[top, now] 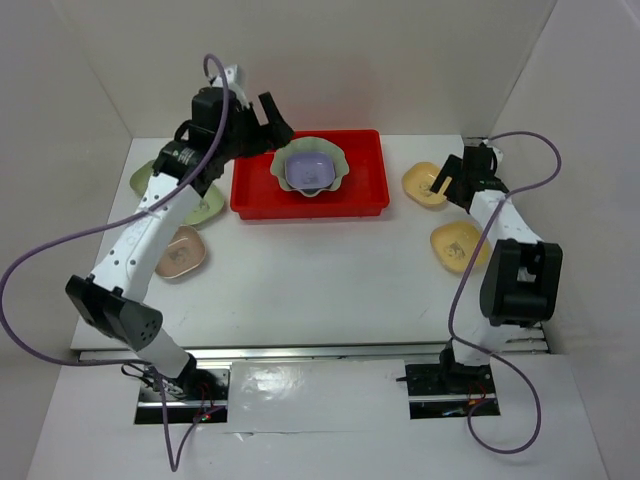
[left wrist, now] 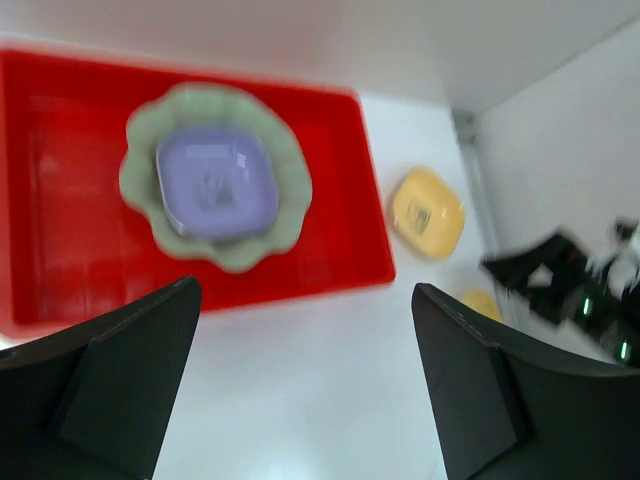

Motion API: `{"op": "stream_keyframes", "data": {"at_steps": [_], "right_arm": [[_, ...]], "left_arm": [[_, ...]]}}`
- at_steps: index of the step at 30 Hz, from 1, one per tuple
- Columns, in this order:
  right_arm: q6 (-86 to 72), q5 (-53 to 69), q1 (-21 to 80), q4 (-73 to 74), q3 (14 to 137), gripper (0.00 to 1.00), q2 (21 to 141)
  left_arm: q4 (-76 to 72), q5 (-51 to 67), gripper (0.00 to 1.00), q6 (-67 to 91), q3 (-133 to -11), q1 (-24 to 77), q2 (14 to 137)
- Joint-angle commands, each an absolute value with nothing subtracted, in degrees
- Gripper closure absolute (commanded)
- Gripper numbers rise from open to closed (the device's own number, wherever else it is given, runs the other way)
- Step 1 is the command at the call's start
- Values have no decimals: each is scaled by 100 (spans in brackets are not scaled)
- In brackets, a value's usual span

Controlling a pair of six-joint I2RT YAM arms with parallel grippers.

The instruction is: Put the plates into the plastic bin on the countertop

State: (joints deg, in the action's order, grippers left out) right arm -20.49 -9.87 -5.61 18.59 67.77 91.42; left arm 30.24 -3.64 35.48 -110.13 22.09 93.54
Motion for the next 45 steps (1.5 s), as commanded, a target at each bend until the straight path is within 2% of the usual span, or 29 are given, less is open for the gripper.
{"op": "stream_keyframes", "data": {"at_steps": [1,6,14,15,18,22,23,31,39,45], "right_arm": [[-1969,-773,-633,1310,7382,1,9691],[-2258,-826,-905,1204,7883,1,10432],[-2408,-1028,-967,1309,8464,5,11530],[-2408,-1028,-1028,1310,8533,10,11601],[-2408,-915,-1081,1240,8534,15,11760],[-2355,-853,-1081,1309,8666,32,11996],[-2355,-853,-1081,1310,8718,49,11997],[-2768,-1220,-1081,1712,9061,100,12181],[-3515,-3171,-572,2135,9711,100,11708],[-3429,-3252,-116,1636,9546,100,10812]], "left_arm": [[3349,-229,0,3762,-10232,2548,8854],[3278,-368,0,3710,-9397,2900,8263],[3752,-888,0,3586,-9088,3322,7524],[3857,-888,0,3508,-9027,3322,7454],[4042,-1001,0,3341,-8974,3322,7199],[4254,-1187,0,3208,-8851,3322,6918],[4306,-1247,0,3130,-8851,3270,6917],[4420,-1248,0,2953,-8622,2945,6645],[4307,-1143,0,2848,-7832,2830,6170],[4193,-1020,0,2909,-7130,2777,5907]]}}
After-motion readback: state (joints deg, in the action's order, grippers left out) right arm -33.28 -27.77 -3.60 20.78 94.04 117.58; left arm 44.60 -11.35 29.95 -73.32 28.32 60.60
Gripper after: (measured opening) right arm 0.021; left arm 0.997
